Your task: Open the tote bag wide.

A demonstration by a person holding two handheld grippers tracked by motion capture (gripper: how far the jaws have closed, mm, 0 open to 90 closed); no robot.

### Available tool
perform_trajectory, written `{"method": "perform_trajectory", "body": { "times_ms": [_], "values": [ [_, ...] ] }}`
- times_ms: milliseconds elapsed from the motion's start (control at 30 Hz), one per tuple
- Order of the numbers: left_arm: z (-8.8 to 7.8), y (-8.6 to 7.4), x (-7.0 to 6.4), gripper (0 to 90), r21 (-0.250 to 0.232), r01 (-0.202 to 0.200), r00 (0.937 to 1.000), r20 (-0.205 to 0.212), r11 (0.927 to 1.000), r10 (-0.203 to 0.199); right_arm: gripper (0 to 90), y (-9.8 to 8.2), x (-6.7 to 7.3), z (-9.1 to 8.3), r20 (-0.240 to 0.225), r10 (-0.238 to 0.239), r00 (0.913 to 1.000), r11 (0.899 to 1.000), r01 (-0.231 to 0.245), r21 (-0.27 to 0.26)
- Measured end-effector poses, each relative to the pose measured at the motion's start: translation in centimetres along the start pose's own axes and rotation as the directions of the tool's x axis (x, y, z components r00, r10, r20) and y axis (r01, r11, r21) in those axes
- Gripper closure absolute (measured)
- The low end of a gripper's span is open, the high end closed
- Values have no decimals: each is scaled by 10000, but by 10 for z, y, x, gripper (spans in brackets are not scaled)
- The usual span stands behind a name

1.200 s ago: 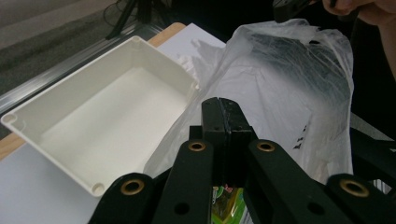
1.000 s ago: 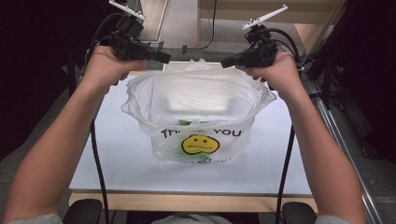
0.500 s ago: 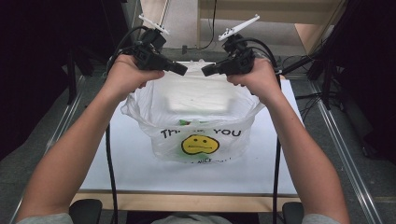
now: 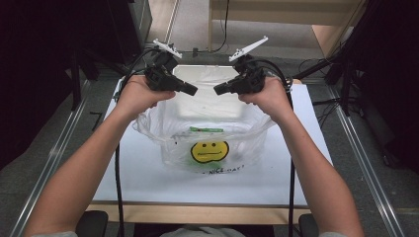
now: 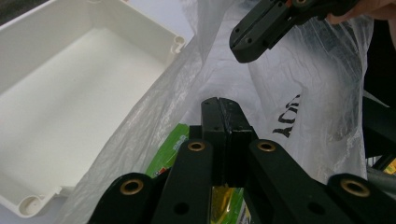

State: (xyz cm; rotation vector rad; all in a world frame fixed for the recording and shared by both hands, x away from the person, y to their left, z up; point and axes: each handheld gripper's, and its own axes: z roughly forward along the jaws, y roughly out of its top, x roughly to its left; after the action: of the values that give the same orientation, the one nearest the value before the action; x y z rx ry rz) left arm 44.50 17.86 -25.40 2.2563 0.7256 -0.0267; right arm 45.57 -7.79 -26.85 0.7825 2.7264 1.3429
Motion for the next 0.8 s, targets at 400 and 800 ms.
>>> {"method": "perform_trajectory", "body": {
  "times_ms": [400,800],
  "values": [
    [20,-24,10,900,138,166,9998,-75,9998,-165,900,-20,-5,11,46,298,9995,9994,-299,144],
    [29,-47,22,900,231,631,9980,-58,9977,-630,900,-37,-8,21,49,530,9986,9980,-532,343]
  ]
}}
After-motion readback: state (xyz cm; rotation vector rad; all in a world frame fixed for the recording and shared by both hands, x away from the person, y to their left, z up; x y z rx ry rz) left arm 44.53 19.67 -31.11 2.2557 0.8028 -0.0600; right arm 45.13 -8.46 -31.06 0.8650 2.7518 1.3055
